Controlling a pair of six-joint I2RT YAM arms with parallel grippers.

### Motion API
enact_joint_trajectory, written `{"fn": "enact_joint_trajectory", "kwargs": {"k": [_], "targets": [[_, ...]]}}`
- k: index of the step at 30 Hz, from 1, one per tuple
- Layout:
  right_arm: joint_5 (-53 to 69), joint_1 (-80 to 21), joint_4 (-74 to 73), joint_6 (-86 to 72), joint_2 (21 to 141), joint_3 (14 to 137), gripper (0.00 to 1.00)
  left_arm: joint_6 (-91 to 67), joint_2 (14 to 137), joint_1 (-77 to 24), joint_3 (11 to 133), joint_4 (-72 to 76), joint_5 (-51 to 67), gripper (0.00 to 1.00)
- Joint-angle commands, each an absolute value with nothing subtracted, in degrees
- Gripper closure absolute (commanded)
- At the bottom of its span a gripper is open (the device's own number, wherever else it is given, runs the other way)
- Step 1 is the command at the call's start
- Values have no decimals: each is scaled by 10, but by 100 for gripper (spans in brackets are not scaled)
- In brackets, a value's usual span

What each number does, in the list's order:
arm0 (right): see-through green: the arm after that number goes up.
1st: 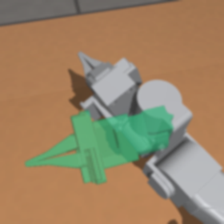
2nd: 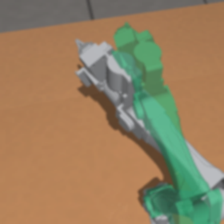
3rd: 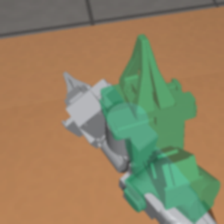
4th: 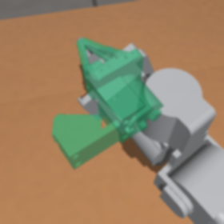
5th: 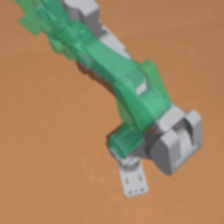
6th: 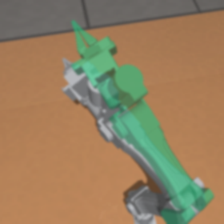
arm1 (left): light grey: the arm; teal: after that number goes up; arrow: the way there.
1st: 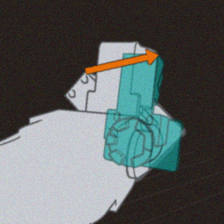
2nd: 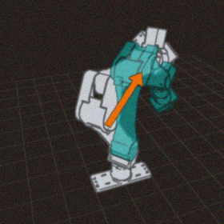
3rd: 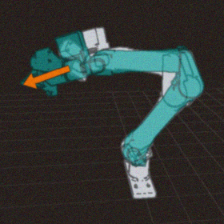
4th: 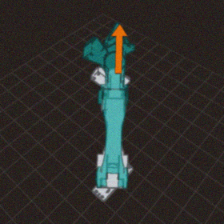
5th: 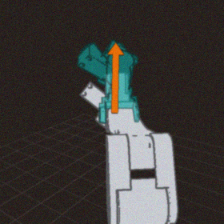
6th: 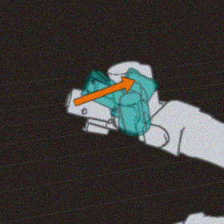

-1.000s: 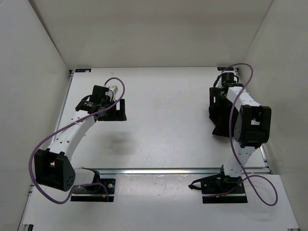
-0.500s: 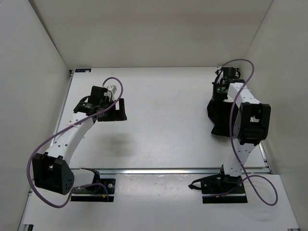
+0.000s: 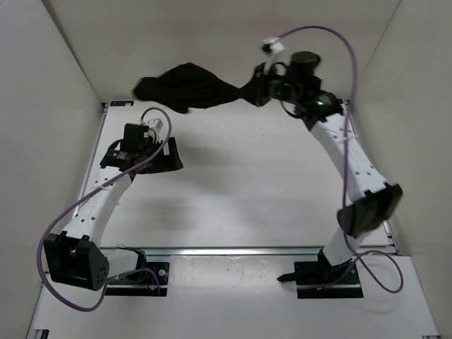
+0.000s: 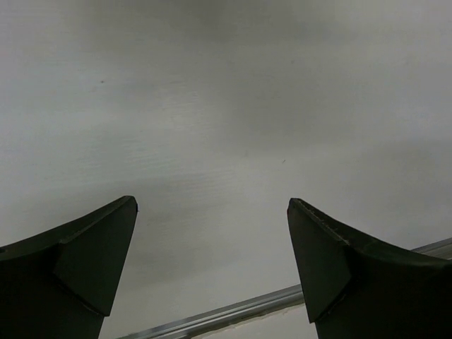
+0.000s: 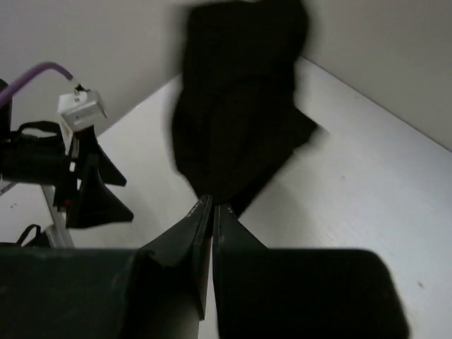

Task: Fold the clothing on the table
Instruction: Move the skirt to the center of the board

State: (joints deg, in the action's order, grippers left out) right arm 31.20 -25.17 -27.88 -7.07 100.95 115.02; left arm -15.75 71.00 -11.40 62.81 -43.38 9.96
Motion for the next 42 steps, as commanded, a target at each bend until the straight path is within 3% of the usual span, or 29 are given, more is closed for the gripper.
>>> {"fn": "enact_joint_trajectory", "kwargs": {"k": [1, 7, 13, 17, 22, 27, 30, 34, 39, 42], "targets": [[324, -151, -160, -132, 892, 990, 100, -177, 675, -110, 648, -410, 105, 1], [373, -93, -136, -141, 910, 748, 100, -203, 604, -112, 597, -371, 120, 1], [342, -144, -148, -107, 921, 615, 100, -219, 549, -113, 550, -362, 113, 1], [367, -143, -120, -132, 897, 610, 100, -222, 547, -116, 542, -368, 105, 1], [420, -111, -120, -146, 853, 735, 100, -221, 559, -115, 545, -360, 106, 1], [500, -65, 20, -257, 775, 832, 99, -225, 577, -121, 558, -343, 117, 1], [506, -59, 84, -264, 741, 792, 100, -228, 584, -120, 563, -332, 122, 2], [447, -57, -48, -177, 752, 715, 100, -238, 589, -128, 556, -316, 135, 1], [337, -145, -143, -85, 758, 574, 100, -244, 587, -134, 543, -311, 148, 1], [345, -200, -152, -80, 759, 500, 100, -243, 584, -139, 529, -316, 149, 1]]}}
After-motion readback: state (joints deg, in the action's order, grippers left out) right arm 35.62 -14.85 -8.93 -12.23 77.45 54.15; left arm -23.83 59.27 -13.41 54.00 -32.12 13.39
